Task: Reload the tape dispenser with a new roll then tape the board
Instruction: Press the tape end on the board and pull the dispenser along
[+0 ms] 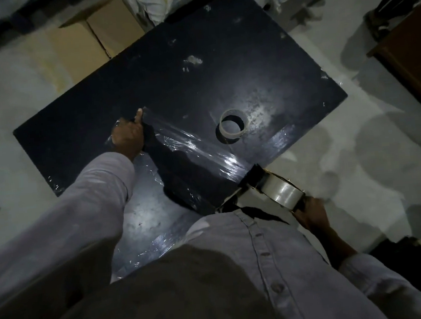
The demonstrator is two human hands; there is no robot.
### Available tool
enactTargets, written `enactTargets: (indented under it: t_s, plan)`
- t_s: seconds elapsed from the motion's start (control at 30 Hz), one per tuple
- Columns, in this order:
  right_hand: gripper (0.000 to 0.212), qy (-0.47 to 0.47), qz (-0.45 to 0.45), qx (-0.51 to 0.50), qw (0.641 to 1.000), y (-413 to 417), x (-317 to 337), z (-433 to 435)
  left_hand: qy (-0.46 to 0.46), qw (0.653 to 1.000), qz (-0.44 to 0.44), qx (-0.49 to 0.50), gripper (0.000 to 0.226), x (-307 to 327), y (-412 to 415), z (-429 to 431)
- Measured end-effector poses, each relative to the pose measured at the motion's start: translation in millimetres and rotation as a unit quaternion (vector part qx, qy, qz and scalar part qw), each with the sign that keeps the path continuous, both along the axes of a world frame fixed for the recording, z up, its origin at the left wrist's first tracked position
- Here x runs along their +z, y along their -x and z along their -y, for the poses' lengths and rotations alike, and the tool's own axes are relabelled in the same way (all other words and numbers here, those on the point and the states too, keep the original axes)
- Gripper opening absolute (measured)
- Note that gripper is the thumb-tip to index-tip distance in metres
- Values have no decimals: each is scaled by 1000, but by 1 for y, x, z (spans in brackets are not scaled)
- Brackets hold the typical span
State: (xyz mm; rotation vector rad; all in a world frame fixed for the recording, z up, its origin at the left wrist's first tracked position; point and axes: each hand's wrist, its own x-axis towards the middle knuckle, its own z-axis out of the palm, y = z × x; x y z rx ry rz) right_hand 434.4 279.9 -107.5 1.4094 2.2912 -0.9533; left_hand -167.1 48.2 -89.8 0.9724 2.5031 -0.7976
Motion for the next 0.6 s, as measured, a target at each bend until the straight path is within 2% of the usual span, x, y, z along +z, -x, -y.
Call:
enactTargets:
  t_s: [0.1,0.2,0.27,0.33,0.37,0.5,0.53,0.6]
  plan:
    - [44,-47,27,27,998,-10,-22,-1,11,1000,1,-8,104,-1,0,-1]
    - [52,-97,18,30,995,-6,-29,6,14,1000,-7,-19,108,-2,1,-2]
    - [44,-112,34,5,993,0,-31,13,9,999,-24,-25,105,-4,3,2]
    - [31,-75,50,-53,995,9,-27,23,3,999,-31,-33,98,-4,4,3]
    - [31,-61,42,-81,994,8,-29,26,3,999,-34,-35,96,-4,4,3]
    - [65,-42,-25,-152,987,7,-33,35,-1,999,-28,-33,99,-3,3,1]
    - [67,-45,-30,-153,987,7,-34,36,0,999,-24,-31,101,-2,3,2]
    - [58,-39,-35,-162,985,9,-30,38,4,999,-27,-34,102,0,2,1]
